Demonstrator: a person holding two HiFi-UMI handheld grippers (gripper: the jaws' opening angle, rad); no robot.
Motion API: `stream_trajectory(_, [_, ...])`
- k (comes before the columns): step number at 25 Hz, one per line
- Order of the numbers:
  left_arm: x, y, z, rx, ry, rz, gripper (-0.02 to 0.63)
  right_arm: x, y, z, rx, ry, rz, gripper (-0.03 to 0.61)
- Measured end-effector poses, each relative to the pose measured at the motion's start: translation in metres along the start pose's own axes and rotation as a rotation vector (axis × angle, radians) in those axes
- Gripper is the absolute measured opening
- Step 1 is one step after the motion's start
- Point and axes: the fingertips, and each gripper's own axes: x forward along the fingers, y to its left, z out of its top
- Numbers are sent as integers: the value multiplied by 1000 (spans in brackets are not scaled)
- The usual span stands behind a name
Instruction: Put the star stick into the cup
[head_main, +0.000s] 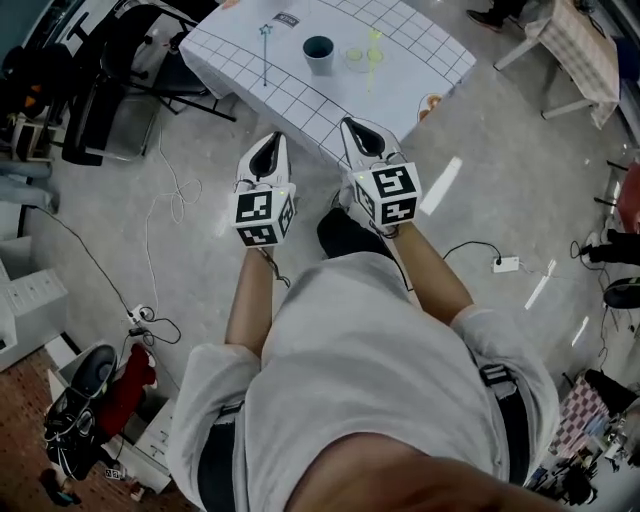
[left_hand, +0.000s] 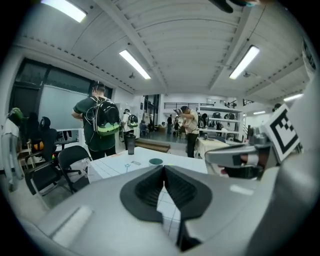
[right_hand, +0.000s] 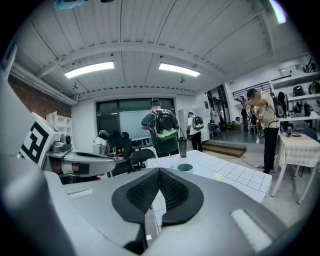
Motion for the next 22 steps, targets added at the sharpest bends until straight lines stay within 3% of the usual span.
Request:
stream_trajectory(3, [46,21,3,27,66,-16,3,36,-23,6,42,9,1,-2])
stream_trajectory(7, [98,48,1,-4,170,2,3,73,-56,0,93,59,-21,-2])
stream_trajectory(14, [154,80,-7,-27,265,18,3,101,-119,-23,161,168,-103,-2])
stream_trajectory(22, [218,121,-26,-32,407,-34,3,124,-149,-38,200,259,-197,-3])
